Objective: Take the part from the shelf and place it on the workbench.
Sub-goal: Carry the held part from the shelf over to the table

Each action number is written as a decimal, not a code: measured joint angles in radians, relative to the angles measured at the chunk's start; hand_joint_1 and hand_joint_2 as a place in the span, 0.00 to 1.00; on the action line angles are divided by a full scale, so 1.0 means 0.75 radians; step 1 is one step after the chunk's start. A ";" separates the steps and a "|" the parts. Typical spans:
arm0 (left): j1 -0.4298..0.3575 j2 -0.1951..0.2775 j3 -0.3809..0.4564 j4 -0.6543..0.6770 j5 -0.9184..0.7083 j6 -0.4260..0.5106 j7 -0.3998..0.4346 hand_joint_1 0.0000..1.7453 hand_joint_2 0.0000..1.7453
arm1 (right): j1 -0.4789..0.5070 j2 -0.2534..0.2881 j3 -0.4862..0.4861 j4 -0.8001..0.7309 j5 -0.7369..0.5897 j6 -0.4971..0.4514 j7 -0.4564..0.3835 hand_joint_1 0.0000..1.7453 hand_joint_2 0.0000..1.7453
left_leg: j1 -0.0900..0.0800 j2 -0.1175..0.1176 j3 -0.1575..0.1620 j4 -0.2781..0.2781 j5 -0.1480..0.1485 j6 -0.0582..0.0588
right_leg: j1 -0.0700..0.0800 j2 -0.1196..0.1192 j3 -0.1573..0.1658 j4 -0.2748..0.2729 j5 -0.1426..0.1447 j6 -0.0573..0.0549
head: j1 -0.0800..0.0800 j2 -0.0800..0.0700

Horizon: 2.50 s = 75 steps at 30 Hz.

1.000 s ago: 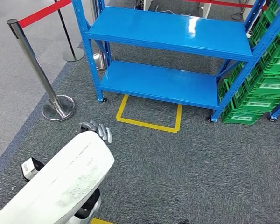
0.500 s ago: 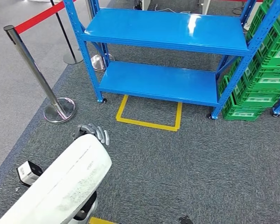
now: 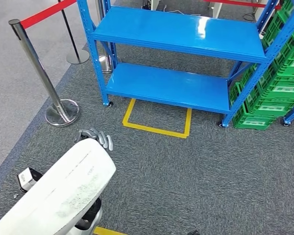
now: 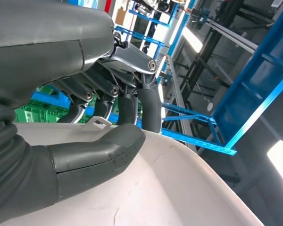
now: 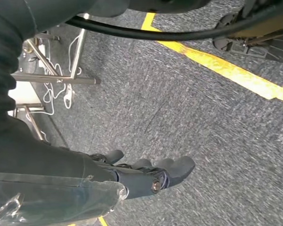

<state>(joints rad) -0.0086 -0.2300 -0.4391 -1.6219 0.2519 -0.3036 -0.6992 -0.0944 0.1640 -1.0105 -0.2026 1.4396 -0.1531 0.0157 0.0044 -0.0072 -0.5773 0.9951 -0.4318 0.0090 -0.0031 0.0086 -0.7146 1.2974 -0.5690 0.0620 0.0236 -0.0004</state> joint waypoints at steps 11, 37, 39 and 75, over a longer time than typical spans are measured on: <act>-0.001 0.001 -0.001 0.000 0.002 0.002 0.000 0.89 1.00 | 0.000 0.003 0.001 0.000 -0.001 0.000 0.013 0.00 1.00 | -0.006 -0.004 -0.018 0.046 -0.036 -0.053 | -0.002 0.003 0.177 -0.371 0.178 -0.052 | -0.006 0.000; -0.006 0.000 -0.001 0.000 -0.001 0.020 -0.001 0.89 1.00 | 0.005 0.007 0.000 0.000 0.000 -0.011 0.105 0.00 1.00 | -0.004 -0.108 -0.014 0.004 0.020 -0.023 | -0.014 0.080 0.190 -0.355 0.154 -0.012 | -0.001 0.000; -0.006 0.000 -0.001 0.000 -0.002 0.021 -0.002 0.89 1.00 | 0.003 0.008 0.000 0.001 -0.001 -0.008 0.105 0.00 1.00 | 0.001 -0.131 -0.022 -0.001 0.029 -0.041 | -0.011 0.068 0.194 -0.364 0.155 -0.027 | -0.001 0.000; -0.004 0.003 0.001 -0.004 0.004 0.027 -0.003 0.89 1.00 | 0.003 0.016 0.001 0.000 0.001 0.003 0.093 0.00 1.00 | -0.004 -0.027 -0.160 0.247 -0.102 -0.067 | -0.009 0.001 0.194 -0.367 0.157 -0.058 | -0.029 0.000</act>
<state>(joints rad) -0.0114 -0.2280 -0.4381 -1.6247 0.2548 -0.2831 -0.7012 -0.0920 0.1763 -1.0101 -0.2026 1.4405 -0.1507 0.0855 0.0014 -0.0275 -0.6972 1.1807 -0.5079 -0.0412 -0.0097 0.0092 -0.5690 1.0221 -0.4515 0.0188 0.0017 -0.0004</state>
